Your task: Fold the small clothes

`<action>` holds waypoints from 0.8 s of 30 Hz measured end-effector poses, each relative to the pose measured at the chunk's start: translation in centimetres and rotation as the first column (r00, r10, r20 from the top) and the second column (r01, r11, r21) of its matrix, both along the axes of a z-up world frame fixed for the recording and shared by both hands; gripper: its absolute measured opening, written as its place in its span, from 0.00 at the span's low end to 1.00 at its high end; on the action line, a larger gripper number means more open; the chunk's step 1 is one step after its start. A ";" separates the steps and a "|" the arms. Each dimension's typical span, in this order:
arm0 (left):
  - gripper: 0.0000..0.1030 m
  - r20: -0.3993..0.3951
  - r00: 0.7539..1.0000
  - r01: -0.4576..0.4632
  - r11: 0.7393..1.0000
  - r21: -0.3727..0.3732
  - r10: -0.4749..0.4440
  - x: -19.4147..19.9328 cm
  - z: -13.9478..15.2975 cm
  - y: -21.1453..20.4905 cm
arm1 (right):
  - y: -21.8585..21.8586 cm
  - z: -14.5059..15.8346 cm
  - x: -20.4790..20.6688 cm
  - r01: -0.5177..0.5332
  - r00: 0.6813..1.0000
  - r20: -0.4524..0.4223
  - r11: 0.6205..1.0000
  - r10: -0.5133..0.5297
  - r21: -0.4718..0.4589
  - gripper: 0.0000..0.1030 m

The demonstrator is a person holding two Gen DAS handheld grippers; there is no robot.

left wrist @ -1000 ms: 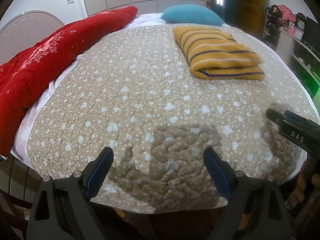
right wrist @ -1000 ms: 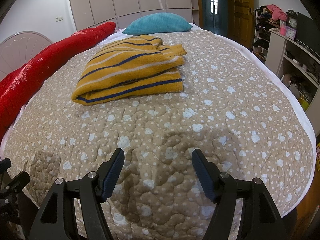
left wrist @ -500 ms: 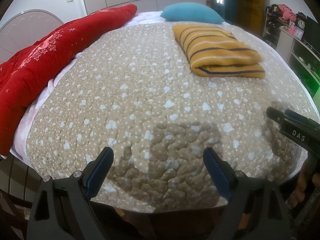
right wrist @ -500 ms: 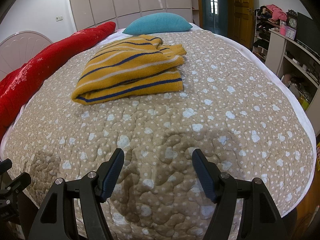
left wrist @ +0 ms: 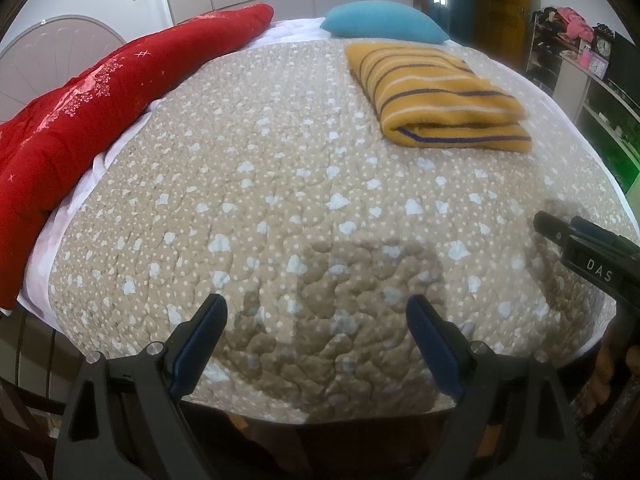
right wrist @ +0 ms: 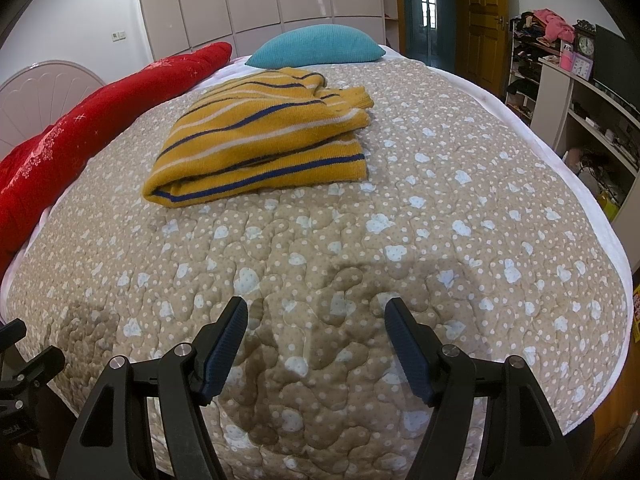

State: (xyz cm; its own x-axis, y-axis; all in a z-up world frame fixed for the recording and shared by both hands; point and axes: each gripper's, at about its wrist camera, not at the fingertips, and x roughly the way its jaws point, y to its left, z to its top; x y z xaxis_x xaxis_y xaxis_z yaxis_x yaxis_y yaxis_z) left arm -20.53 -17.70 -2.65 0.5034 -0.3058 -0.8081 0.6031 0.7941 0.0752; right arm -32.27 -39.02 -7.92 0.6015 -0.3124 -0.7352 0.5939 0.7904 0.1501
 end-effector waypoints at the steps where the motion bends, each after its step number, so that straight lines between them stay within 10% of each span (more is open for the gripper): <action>1: 0.87 -0.002 1.000 0.000 1.000 0.000 0.000 0.0 -0.1 0.0 | 0.0 0.0 0.0 0.000 1.000 0.000 1.000 0.000 0.000 0.74; 24: 0.90 -0.072 0.997 -0.010 0.999 0.039 0.012 1.0 -2.9 -0.4 | 0.3 -0.6 0.0 -0.012 1.000 -0.013 1.000 0.012 -0.014 0.77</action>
